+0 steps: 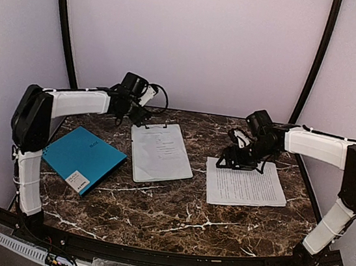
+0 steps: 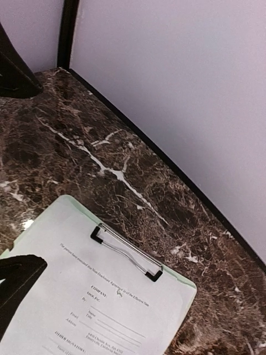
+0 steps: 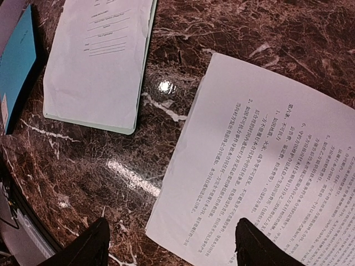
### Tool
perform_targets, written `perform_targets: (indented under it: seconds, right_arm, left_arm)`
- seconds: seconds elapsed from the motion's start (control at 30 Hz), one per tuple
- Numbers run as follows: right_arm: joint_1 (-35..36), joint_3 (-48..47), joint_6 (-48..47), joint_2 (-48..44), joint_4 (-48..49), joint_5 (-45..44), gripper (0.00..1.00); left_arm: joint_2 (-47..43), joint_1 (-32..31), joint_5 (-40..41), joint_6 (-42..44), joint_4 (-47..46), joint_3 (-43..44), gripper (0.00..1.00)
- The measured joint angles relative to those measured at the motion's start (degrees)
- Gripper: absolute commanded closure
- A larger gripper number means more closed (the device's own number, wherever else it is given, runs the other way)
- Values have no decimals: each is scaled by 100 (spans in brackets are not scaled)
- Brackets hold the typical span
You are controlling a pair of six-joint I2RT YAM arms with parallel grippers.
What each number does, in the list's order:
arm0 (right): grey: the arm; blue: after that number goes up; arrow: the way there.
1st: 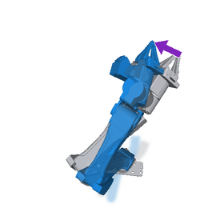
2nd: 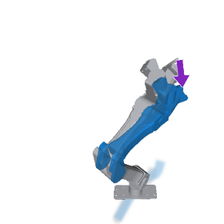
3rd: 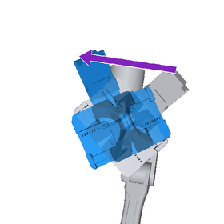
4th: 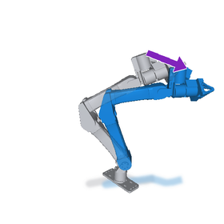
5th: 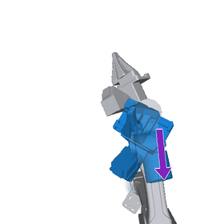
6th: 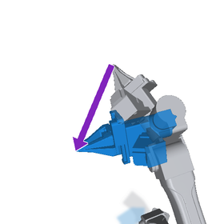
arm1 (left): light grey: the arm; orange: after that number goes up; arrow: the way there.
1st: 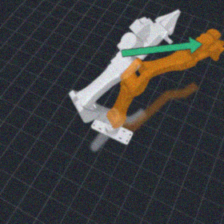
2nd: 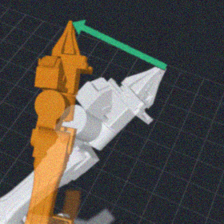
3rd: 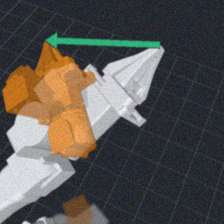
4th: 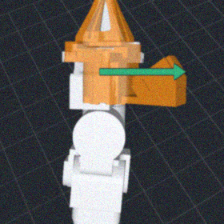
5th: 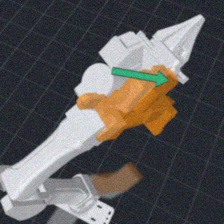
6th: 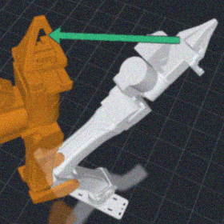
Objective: Put the files into the folder
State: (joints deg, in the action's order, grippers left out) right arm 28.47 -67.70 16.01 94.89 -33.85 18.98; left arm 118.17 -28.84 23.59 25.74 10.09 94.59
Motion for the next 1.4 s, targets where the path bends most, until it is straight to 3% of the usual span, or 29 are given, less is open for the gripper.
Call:
perform_targets:
  seconds: [0.2, 0.4, 0.57, 0.87, 1.07, 1.3, 1.4]
  right_arm:
    - [142, 2, -96, 0, 350, -66, 21]
    - [306, 2, -114, 22, 704, 15, 22]
    - [426, 48, -68, 79, 1019, 114, 23]
    - [603, 376, 90, 129, 1209, 269, 25]
    - [605, 422, 166, 181, 1287, 365, 26]
    - [616, 420, 229, 339, 1349, 514, 27]
    - [640, 420, 249, 404, 1373, 562, 27]
  left_arm:
    - [-2463, -50, -236, -1720, 61, -2004, 1]
    - [-3427, -393, -284, -2870, 678, -3423, 4]
    - [-3462, -940, 15, -3346, 1399, -3904, 9]
    - [-3051, -1222, 826, -3499, 2295, -3853, 15]
    - [-2457, -1296, 931, -3473, 2481, -3829, 15]
    - [-2280, -1307, 1255, -3432, 2583, -3825, 29]
    - [-2188, -1307, 1381, -3412, 2612, -3777, 30]
